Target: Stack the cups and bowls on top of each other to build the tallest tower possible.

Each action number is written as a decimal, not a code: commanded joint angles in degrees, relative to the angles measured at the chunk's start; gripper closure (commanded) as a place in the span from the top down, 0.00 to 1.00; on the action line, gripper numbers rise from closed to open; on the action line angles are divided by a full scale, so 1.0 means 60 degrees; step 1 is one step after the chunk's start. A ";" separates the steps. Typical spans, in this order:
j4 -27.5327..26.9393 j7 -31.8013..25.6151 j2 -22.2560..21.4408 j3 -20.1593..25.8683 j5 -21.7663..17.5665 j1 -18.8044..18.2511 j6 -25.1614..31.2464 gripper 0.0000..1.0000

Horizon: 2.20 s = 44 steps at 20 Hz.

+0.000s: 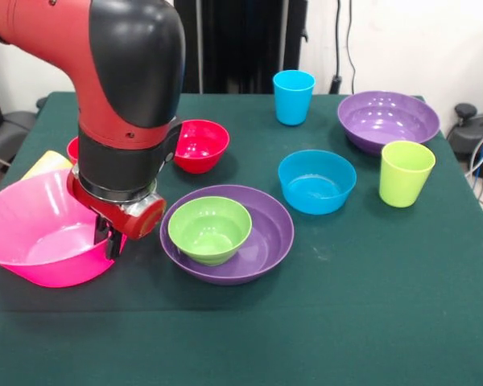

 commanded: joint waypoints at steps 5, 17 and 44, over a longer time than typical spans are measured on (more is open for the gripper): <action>-0.0730 0.1797 -0.0729 -0.0603 -0.0187 0.1027 0.3972 0.00; -0.3749 0.3128 0.0614 -0.2602 -0.0186 0.1769 0.7480 0.00; -0.6427 0.6141 0.2463 -0.2830 0.2034 0.1940 0.7522 0.00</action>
